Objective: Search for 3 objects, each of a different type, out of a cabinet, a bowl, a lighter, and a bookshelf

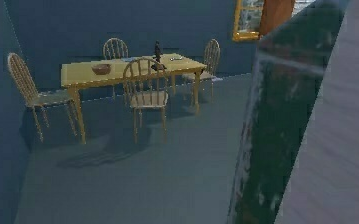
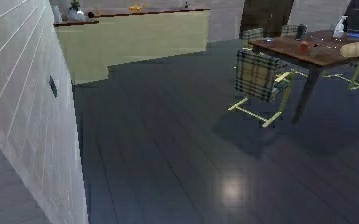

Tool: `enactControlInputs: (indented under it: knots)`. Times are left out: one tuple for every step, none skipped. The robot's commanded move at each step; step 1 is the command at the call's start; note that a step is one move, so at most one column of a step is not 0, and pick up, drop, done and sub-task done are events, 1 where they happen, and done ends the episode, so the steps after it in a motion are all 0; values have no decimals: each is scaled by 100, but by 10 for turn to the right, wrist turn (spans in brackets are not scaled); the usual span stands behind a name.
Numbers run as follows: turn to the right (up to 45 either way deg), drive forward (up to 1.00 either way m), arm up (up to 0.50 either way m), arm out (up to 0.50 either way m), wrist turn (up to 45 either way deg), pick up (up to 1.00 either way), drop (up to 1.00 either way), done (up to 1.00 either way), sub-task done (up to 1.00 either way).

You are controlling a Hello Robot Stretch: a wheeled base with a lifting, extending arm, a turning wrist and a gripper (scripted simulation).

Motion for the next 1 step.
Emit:
enactControlInputs:
  knots:
    - [0, 20, 0, 0, 0, 0, 0, 0, 0]
